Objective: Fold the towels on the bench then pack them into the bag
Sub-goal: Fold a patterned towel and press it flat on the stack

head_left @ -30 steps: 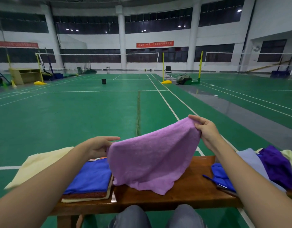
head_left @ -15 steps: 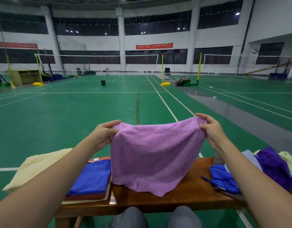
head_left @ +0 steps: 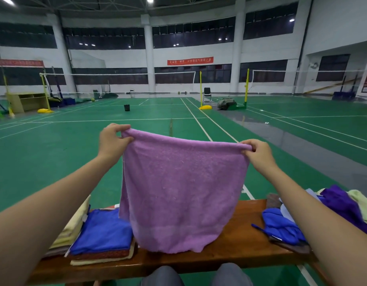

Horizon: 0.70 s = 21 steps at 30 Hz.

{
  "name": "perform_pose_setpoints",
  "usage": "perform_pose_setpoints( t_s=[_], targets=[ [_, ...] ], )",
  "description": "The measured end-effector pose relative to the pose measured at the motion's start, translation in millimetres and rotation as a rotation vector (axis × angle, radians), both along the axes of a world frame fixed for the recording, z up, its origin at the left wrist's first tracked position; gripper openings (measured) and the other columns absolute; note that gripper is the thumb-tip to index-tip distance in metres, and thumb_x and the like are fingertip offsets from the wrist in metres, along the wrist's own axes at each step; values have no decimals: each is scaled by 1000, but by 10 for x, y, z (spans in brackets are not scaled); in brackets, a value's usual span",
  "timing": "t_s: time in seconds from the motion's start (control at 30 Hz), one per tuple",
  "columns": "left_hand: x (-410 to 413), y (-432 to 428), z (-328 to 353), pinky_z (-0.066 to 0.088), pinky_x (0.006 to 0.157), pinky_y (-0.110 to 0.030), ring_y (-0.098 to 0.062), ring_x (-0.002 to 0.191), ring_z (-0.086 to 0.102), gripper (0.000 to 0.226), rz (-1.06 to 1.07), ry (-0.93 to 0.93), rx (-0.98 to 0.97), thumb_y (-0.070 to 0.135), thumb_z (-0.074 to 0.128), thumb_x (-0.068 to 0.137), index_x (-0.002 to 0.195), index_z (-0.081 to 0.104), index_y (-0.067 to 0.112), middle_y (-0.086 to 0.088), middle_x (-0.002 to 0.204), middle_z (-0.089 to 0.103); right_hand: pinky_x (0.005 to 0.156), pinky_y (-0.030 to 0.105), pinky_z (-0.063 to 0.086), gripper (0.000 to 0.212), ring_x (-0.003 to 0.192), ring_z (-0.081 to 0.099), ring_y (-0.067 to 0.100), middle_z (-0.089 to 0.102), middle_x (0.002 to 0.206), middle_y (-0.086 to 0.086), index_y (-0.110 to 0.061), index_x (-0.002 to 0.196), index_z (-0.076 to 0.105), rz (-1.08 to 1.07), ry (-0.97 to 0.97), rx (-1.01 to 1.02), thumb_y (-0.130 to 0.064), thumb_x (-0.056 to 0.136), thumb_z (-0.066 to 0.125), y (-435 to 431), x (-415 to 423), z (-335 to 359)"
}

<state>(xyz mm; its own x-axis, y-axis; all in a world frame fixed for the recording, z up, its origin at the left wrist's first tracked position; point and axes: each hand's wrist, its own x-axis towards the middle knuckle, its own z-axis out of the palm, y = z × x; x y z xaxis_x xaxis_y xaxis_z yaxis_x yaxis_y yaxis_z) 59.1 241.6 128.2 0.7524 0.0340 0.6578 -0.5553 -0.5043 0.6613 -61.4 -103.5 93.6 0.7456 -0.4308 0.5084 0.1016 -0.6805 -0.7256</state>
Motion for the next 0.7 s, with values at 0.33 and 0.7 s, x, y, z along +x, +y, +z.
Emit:
perform_pose_setpoints(
  t_s=[0.33,0.7],
  targets=[
    [82,-37,126,53,87,-37,-14,74,58,23,-116,211,-129,-1,69,79,102,69,0,-16,95,68,70,23,48,13,80,51,5,54,89,-8,-13,93,58,-14,-177,367,-2,93,52,-99,154,257],
    [104,-30,16,50,83,-28,-22,91,56,44,-101,264,-119,-11,67,77,120,56,-11,-20,112,62,98,32,42,40,110,53,24,59,119,14,2,122,57,-26,39,-89,10,82,57,-142,126,210]
  ],
)
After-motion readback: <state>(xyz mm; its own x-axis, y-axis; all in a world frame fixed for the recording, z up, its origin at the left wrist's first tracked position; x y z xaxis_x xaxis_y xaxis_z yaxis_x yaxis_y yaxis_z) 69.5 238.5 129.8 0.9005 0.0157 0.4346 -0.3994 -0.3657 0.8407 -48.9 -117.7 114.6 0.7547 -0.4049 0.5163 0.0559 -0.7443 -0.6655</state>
